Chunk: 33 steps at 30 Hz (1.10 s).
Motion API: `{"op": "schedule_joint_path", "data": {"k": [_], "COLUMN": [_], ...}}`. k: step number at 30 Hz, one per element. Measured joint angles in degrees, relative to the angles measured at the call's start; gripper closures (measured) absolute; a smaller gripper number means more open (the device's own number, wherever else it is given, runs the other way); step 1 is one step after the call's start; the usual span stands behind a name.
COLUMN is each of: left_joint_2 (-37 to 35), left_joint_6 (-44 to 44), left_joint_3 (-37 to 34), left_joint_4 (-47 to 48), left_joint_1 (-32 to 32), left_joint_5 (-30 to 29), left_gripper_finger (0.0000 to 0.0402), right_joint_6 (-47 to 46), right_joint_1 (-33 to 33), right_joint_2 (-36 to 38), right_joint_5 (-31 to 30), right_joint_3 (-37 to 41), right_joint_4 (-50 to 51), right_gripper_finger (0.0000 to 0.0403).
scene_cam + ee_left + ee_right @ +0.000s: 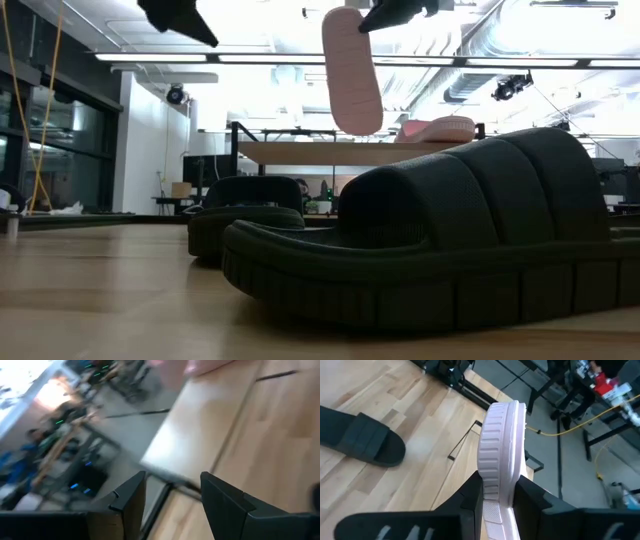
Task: Pick and place slides into the shelf
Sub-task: Put the pink slides on the shelf
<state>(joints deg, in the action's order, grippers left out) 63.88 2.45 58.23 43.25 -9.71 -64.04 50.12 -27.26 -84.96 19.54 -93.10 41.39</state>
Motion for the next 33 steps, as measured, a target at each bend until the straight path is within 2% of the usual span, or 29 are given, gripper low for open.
{"op": "schedule_joint_path", "data": {"k": [4, 9, 11, 17, 24, 33], "left_joint_2": [-2.1, -3.3, -3.4, -3.4, -3.4, -3.4], "left_joint_6": [-10.6, -17.0, -17.6, -17.2, -17.2, -17.0], "left_joint_3": [-1.7, -1.8, -1.8, -1.8, -1.8, -1.8], "left_joint_4": [-11.9, -19.8, -20.1, -19.5, -19.9, -19.2], "left_joint_1": [0.9, 0.8, 0.8, 0.7, 0.8, 0.7], "left_joint_5": [7.0, 9.5, 11.0, 12.9, 13.8, 19.2], "left_gripper_finger": [0.0229, 0.0229, 0.0229, 0.0229, 0.0229, 0.0229], "right_joint_6": [1.5, 3.3, 3.3, 2.5, 3.4, 2.8], "right_joint_1": [1.1, 1.0, 1.0, 1.1, 1.0, 1.1], "right_joint_2": [2.2, 7.0, 9.0, 13.3, 13.9, 14.0], "right_joint_5": [-5.1, -6.1, -6.1, -2.4, -3.1, -3.8], "right_joint_3": [8.8, 19.4, 21.8, 26.8, 31.2, 35.9], "right_joint_4": [-8.6, -20.7, -23.2, -22.4, -24.0, -27.0], "right_gripper_finger": [0.0339, 0.0339, 0.0339, 0.0339, 0.0339, 0.0339]}}
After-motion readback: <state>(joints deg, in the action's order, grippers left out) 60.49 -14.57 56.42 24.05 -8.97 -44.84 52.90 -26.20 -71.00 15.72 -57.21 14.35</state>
